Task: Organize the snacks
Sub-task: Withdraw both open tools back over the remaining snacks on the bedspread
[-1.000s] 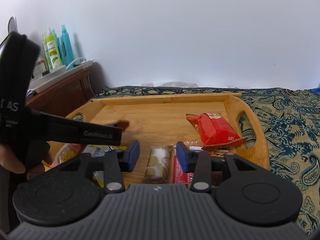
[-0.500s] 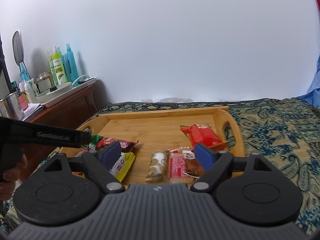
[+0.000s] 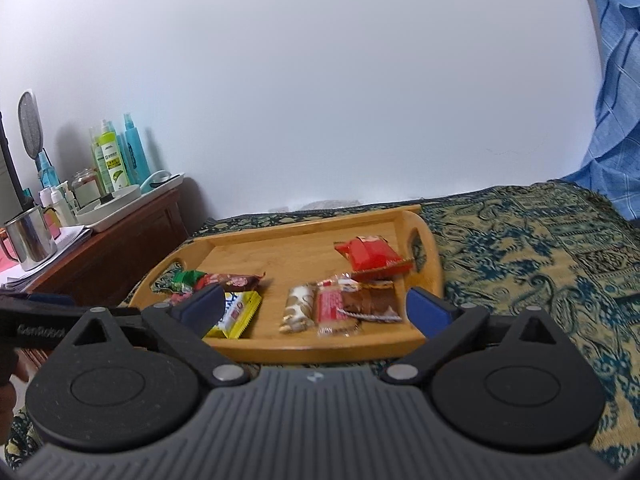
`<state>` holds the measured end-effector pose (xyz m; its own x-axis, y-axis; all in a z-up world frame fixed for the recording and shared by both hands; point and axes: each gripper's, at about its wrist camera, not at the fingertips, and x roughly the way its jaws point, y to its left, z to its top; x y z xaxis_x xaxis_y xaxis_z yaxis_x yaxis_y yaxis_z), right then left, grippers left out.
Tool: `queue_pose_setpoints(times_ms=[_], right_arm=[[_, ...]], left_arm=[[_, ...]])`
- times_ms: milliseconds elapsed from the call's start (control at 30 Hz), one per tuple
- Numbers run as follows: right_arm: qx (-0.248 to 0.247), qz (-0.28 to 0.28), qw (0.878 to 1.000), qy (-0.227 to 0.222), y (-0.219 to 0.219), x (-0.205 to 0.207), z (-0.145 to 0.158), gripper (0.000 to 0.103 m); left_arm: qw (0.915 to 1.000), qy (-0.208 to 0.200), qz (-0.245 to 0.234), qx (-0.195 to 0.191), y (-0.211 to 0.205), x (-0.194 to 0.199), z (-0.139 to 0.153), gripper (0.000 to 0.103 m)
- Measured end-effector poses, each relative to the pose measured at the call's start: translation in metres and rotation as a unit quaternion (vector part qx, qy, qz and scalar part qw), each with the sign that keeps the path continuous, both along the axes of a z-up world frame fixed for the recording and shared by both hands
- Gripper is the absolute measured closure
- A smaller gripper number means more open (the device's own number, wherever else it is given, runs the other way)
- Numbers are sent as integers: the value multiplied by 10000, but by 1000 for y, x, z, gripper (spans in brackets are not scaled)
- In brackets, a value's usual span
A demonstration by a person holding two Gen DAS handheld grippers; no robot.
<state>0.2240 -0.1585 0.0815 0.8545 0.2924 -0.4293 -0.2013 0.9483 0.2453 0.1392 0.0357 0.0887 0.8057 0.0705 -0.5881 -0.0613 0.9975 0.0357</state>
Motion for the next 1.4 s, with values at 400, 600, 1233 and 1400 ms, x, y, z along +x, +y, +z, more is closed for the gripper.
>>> queue_pose_setpoints(times_ms=[400, 600, 1233, 1400], right_arm=[[-166, -122, 9998, 46, 1, -35, -12, 0], [-298, -148, 9994, 105, 3, -50, -20, 0], [-621, -13, 9973, 384, 20, -83, -47, 0], [-812, 66, 9960, 374, 29, -86, -52, 0]], left_arm=[[9998, -48, 57, -164, 14, -32, -29, 5], [9997, -131, 68, -198, 20, -41, -43, 5], [9986, -193, 189, -463, 37, -65, -59, 2], [9990, -209, 190, -345, 38, -70, -64, 2]])
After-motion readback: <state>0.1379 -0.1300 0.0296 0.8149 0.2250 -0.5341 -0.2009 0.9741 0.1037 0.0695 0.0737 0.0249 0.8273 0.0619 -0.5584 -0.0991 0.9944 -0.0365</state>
